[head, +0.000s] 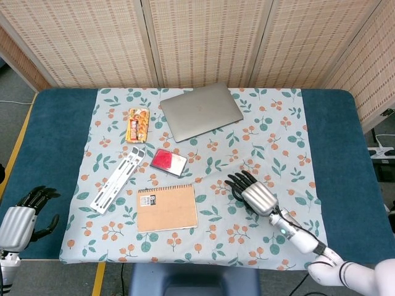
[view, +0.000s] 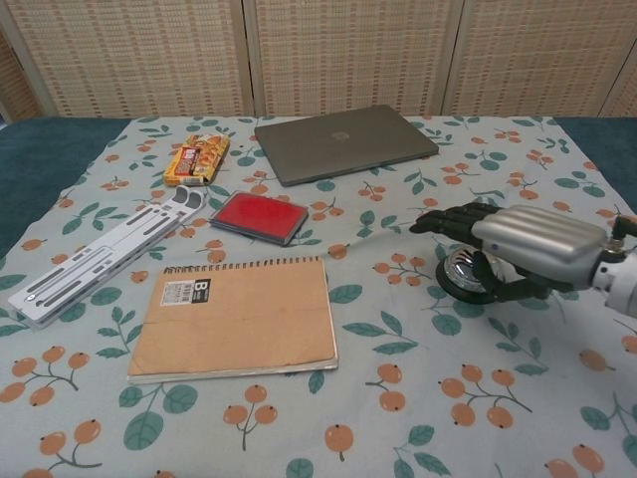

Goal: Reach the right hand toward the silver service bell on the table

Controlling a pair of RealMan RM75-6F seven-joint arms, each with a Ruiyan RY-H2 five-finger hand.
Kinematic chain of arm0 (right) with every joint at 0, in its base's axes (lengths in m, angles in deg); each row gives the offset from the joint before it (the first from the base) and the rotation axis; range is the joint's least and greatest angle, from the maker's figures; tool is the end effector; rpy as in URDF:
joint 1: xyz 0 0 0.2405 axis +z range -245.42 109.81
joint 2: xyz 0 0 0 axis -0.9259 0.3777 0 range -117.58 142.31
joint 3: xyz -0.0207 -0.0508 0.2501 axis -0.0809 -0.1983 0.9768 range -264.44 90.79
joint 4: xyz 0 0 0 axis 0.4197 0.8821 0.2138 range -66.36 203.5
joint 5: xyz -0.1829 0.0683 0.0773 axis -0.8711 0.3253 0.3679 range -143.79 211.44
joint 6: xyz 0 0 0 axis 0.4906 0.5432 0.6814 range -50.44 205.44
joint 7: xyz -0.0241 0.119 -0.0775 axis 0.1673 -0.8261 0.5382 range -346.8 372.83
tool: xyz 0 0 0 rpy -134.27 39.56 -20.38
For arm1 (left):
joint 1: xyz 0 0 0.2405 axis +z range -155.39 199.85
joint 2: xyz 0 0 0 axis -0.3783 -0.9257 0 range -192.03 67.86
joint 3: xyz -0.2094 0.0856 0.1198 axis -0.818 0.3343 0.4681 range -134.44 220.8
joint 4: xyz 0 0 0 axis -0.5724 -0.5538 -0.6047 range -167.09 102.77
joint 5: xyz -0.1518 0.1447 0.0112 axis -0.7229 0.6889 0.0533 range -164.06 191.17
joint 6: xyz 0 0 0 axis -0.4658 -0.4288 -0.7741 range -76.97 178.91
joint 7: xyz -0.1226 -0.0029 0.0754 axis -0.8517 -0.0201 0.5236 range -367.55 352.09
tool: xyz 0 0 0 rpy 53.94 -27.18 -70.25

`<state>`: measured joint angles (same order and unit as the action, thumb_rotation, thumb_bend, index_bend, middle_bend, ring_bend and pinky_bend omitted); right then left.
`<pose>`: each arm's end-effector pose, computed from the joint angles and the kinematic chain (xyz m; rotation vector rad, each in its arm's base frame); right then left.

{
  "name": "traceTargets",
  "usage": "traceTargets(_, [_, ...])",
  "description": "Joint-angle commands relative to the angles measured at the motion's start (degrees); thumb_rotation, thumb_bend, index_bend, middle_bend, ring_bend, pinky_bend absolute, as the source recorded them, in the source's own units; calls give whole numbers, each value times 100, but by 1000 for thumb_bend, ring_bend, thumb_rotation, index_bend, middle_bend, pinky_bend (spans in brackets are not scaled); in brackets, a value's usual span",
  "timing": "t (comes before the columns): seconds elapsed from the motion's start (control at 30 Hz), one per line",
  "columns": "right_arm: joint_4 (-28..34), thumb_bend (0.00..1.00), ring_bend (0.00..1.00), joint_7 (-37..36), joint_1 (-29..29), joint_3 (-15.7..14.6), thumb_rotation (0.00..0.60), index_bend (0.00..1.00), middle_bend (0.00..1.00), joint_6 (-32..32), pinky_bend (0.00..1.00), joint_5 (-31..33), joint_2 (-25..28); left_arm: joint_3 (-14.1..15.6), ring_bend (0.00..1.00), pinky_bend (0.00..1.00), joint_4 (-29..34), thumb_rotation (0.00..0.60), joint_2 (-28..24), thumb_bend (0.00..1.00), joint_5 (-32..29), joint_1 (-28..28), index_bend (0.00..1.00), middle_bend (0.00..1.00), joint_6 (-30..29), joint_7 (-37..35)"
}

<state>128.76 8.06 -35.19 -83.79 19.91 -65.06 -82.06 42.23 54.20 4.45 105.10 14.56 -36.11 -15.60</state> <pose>-0.2328 -0.3077 -0.0401 2.0985 -0.7686 0.9194 -0.3068 0.1900 0.1493 -1.4696 -0.8940 -1.0466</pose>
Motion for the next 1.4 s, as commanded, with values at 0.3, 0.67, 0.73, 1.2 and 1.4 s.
traceTargets(0.3, [-1150, 937, 0, -685, 490, -182, 600, 0, 21, 249, 0, 200, -842, 2, 154, 346, -15, 600, -28, 390, 44, 21, 288, 241, -74, -96])
traceTargets(0.67, [-1282, 937, 0, -1123, 456, -367, 600, 0, 20, -368, 0, 119, -684, 23, 155, 346, -3, 600, -19, 390, 53, 10, 291, 241, -27, 2])
traceTargets(0.73, [-1158, 937, 0, -1007, 421, -349, 600, 0, 20, -618, 0, 81, -558, 21, 155, 346, 1, 600, -17, 390, 34, 9, 291, 241, -12, 15])
traceTargets(1.2, [1202, 765, 0, 1595, -1693, -465, 600, 183, 77, -3114, 0, 709, 1540, -26, 154, 346, -17, 600, -24, 392, -39, 49, 292, 240, -76, -6])
traceTargets(1.4, [1513, 476, 0, 1654, -2188, -374, 600, 247, 77, -3503, 0, 1023, 1870, -1, 155, 346, -18, 600, 12, 391, 13, 24, 291, 240, -35, 129])
